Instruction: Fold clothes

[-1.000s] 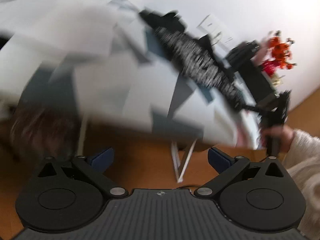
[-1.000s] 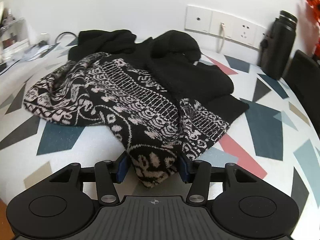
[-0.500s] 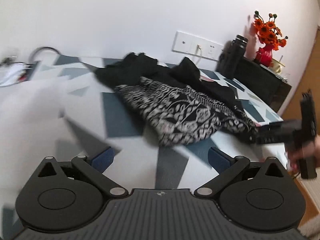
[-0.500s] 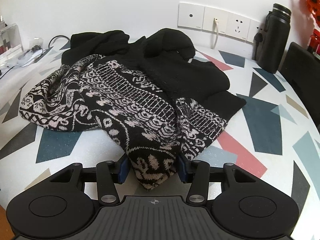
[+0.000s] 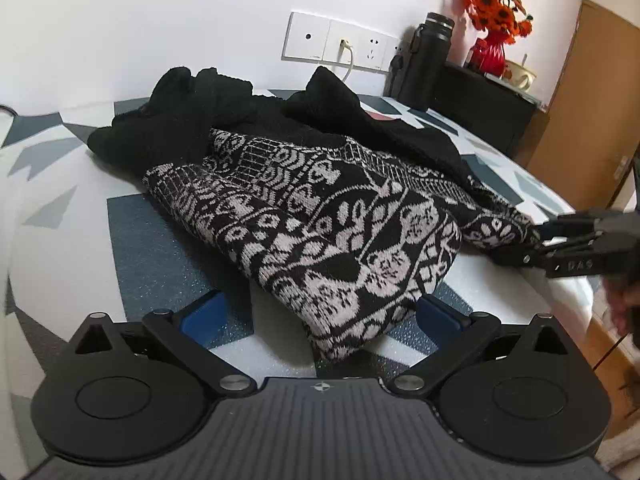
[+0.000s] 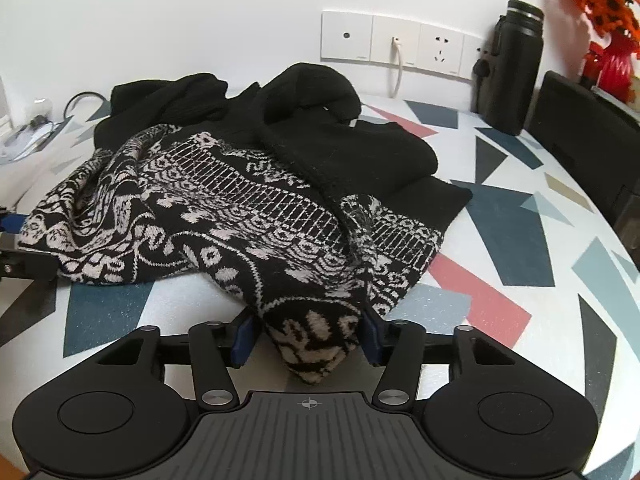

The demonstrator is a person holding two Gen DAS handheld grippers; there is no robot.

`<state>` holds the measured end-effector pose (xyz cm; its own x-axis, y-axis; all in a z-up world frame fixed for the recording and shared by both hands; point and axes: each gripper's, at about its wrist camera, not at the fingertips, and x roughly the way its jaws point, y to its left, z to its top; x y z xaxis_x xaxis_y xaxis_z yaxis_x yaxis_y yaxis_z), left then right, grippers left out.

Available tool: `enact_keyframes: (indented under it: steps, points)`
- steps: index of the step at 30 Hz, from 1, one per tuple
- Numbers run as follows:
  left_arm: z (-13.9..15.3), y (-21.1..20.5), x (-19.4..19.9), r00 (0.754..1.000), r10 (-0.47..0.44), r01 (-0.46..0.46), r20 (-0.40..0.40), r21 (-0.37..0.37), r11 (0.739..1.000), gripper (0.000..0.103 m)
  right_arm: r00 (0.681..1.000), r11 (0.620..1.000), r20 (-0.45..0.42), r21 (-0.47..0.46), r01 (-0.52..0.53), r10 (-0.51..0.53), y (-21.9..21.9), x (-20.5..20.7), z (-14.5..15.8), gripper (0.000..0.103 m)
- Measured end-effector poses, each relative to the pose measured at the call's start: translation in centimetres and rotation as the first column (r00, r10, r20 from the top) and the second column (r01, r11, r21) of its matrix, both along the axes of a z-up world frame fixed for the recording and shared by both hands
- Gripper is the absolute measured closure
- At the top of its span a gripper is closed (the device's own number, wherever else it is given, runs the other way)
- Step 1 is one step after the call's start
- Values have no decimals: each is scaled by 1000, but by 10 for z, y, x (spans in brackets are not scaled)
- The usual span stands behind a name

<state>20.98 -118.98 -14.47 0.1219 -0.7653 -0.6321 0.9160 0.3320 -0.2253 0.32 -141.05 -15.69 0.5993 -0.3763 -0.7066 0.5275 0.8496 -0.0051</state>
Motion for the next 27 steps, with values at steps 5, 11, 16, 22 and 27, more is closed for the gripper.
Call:
enact_keyframes:
  steps: [5, 11, 16, 22, 27]
  points:
    - [0, -4, -5, 1000, -5, 4, 31, 26, 1000, 0, 1000, 1000, 7, -5, 29, -29, 2, -2, -2, 52]
    - [-1, -7, -2, 999, -4, 3, 36, 32, 999, 0, 1000, 1000, -2, 10, 0, 0, 3, 3, -2, 34]
    - [-2, -13, -9, 997, -11, 6, 82, 69, 998, 0, 998, 999, -34, 20, -50, 51, 7, 12, -5, 11]
    - [-5, -21, -25, 982, -27, 0, 188, 138, 990, 0, 991, 992, -50, 23, -126, 127, -2, 19, -7, 1]
    - [-6, -20, -24, 981, -29, 3, 190, 136, 991, 0, 985, 985, -15, 9, -171, 171, -9, 15, -11, 1]
